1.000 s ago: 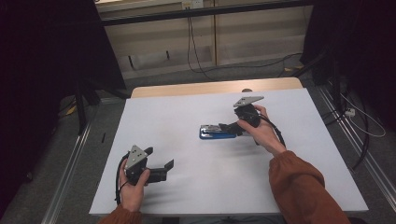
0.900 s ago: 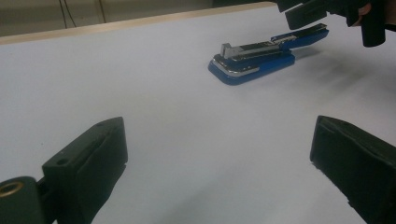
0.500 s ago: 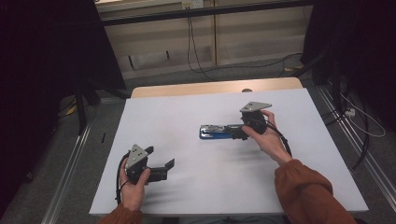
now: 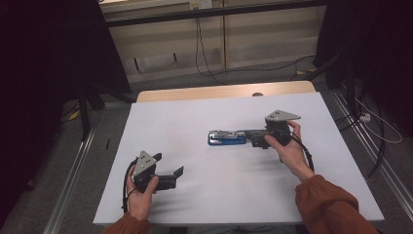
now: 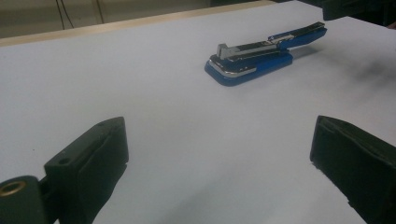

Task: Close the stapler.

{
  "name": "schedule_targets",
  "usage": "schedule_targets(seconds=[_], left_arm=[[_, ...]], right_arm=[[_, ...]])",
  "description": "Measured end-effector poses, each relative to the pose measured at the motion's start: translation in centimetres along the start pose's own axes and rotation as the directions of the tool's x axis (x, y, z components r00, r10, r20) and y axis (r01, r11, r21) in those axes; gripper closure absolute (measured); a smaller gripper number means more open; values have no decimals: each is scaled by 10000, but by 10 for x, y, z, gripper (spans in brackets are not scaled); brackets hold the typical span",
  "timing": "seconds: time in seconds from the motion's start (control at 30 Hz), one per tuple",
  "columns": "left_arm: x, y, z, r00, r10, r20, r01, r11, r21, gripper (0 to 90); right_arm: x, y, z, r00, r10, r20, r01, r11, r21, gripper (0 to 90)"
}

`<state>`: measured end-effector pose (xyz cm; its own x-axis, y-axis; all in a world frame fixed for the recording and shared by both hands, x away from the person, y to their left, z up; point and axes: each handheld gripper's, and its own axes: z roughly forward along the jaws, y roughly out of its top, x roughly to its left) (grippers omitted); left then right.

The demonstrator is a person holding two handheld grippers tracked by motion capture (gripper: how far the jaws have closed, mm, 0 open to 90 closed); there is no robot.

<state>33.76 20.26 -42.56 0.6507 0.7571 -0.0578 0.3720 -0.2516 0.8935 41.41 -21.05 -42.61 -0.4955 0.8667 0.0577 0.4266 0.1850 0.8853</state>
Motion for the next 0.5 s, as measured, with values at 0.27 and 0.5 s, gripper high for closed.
schedule_targets(seconds=[0.27, 0.5], left_arm=[[0, 0, 2, 9998, -154, 150, 153, 9999, 40, 48], [-2, 5, 3, 9998, -189, 45, 189, 9998, -88, 55]], right_arm=[[-3, -6, -13, 9997, -8, 235, 13, 9998, -220, 40], [-6, -16, -28, 9987, -194, 463, 216, 9986, -478, 38]])
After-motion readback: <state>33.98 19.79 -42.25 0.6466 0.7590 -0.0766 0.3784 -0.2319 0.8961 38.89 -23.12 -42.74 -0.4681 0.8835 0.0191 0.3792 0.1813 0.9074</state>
